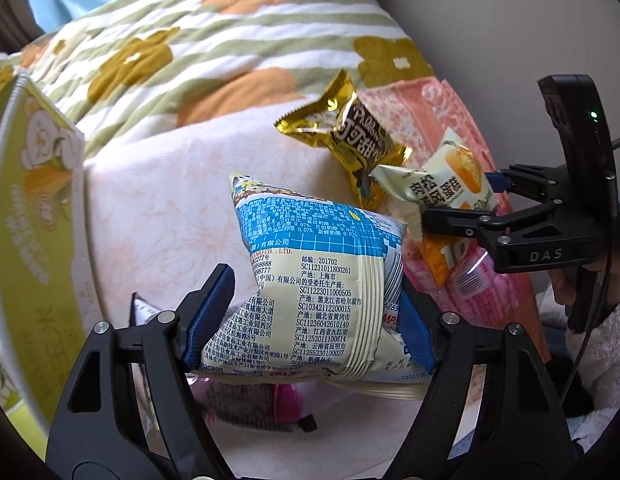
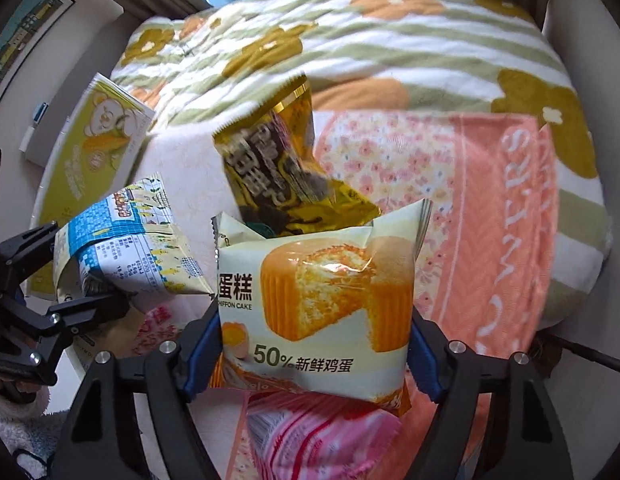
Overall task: Organize snacks
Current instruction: 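Grasp a blue-white chip bag with the left gripper while the right grasps a chiffon cake packet, then carry the chip bag and cake packet over the yellow box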
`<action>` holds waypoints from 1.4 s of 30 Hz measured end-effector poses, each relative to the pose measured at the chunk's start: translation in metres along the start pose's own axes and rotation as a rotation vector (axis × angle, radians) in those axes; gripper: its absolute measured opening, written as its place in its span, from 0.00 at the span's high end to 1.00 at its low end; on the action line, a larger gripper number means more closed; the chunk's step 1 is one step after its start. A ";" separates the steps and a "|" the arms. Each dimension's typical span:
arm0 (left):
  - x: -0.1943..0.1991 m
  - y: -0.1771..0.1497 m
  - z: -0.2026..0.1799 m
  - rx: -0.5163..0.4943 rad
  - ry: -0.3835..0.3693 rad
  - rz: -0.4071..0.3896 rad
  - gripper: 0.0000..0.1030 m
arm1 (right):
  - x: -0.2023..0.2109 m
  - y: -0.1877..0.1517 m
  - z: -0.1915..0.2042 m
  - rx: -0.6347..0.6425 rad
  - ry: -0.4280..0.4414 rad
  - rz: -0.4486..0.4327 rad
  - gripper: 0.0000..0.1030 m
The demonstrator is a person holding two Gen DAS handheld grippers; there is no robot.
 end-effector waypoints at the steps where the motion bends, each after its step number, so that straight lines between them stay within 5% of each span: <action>1: 0.006 0.000 0.001 0.006 0.004 -0.015 0.28 | 0.006 0.000 0.002 0.004 -0.005 -0.012 0.27; 12: 0.088 -0.008 0.010 0.091 0.056 -0.193 0.28 | 0.077 0.010 0.037 0.049 -0.042 -0.163 0.27; 21: 0.152 -0.027 0.045 0.173 0.152 -0.298 0.28 | 0.123 0.030 0.112 0.185 0.005 -0.297 0.27; 30: 0.199 -0.066 0.142 0.274 0.234 -0.362 0.28 | 0.122 0.051 0.213 0.312 0.073 -0.365 0.27; 42: 0.210 -0.108 0.287 0.334 0.220 -0.299 0.28 | 0.051 0.079 0.339 0.318 0.078 -0.309 0.27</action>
Point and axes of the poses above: each gripper's, at about its wrist camera, not at the fingertips, and x roughly against the way its jaws point, z to its left, y to its top, the point moved 5 cm from there along -x, roughly the way its jaws point, and after that the axes turned 2 degrees about z, right-handed, at the moved point
